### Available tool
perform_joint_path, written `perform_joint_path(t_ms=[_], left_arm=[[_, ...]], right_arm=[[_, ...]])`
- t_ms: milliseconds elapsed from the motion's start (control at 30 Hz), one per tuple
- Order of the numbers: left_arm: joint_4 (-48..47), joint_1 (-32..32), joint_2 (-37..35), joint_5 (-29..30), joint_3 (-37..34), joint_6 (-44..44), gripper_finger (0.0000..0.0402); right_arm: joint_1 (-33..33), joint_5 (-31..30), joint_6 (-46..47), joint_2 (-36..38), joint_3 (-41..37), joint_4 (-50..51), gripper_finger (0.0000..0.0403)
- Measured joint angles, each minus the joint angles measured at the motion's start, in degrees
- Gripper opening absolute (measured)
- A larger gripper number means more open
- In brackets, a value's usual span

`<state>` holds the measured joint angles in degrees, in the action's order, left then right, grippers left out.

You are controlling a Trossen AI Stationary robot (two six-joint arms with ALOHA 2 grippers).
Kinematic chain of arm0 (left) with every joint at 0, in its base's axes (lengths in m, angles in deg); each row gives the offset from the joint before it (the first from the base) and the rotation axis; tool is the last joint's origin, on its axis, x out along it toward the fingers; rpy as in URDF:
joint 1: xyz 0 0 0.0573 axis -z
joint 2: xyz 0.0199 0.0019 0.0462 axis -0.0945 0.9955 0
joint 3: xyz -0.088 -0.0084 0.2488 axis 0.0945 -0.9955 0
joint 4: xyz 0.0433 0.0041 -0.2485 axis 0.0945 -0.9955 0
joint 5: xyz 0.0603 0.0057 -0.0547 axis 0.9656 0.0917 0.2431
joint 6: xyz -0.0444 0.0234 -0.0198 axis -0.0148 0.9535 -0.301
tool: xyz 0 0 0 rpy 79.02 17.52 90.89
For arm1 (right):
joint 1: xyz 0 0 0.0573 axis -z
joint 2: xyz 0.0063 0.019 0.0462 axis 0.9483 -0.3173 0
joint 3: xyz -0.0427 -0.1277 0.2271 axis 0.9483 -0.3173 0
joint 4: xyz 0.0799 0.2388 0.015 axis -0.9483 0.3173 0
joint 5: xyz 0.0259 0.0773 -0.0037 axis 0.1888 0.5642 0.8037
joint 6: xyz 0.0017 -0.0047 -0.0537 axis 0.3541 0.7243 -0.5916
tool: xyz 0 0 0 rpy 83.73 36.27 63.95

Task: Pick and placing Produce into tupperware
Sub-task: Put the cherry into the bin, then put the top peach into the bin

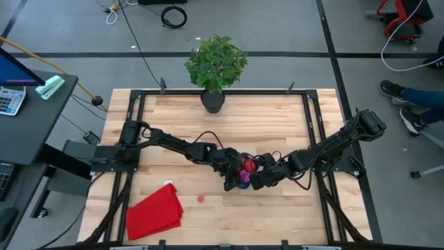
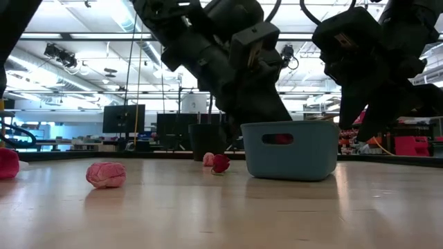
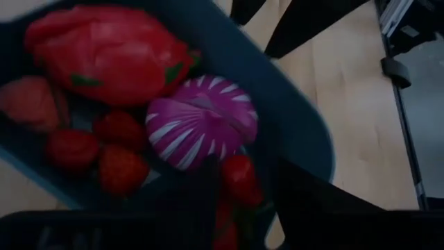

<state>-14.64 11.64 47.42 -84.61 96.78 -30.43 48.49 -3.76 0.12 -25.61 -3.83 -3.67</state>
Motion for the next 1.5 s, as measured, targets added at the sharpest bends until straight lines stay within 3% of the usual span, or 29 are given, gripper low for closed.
perform_joint_path(t_ms=[267, 467, 600, 767, 1067, 1233, 1500], left_arm=[[-0.01, -0.06, -0.39, -1.79, 1.29, -2.10, 0.0195], [-4.47, -1.50, -0.42, -8.98, 6.22, -4.22, 0.0194], [-13.52, -2.72, -0.46, -9.80, 10.98, -0.79, 0.0175], [-31.51, -4.44, -0.46, -9.85, 17.15, 8.15, 0.0159], [-59.72, -8.42, -0.55, -9.96, 23.72, 25.85, 0.0157], [-67.80, -13.40, -0.57, -9.83, 23.80, 27.33, 0.0153], [-65.24, -23.54, -0.57, -9.60, 23.78, 24.77, 0.0134]], right_arm=[[0.00, 0.00, -0.04, 0.00, 0.00, 0.15, 0.0170], [-0.04, 0.02, -0.02, 0.00, 0.00, 0.15, 0.0170], [-0.04, 0.02, -0.03, 0.00, 0.00, 0.15, 0.0170], [-0.04, 0.02, -0.02, 0.00, 0.00, 0.13, 0.0170], [-0.24, 0.02, -0.01, 0.00, 0.00, 0.11, 0.0170], [-1.65, 0.03, 0.58, 0.02, 0.00, 0.11, 0.0170], [-5.25, 0.02, 5.79, 0.02, 0.00, 0.11, 0.0170]])
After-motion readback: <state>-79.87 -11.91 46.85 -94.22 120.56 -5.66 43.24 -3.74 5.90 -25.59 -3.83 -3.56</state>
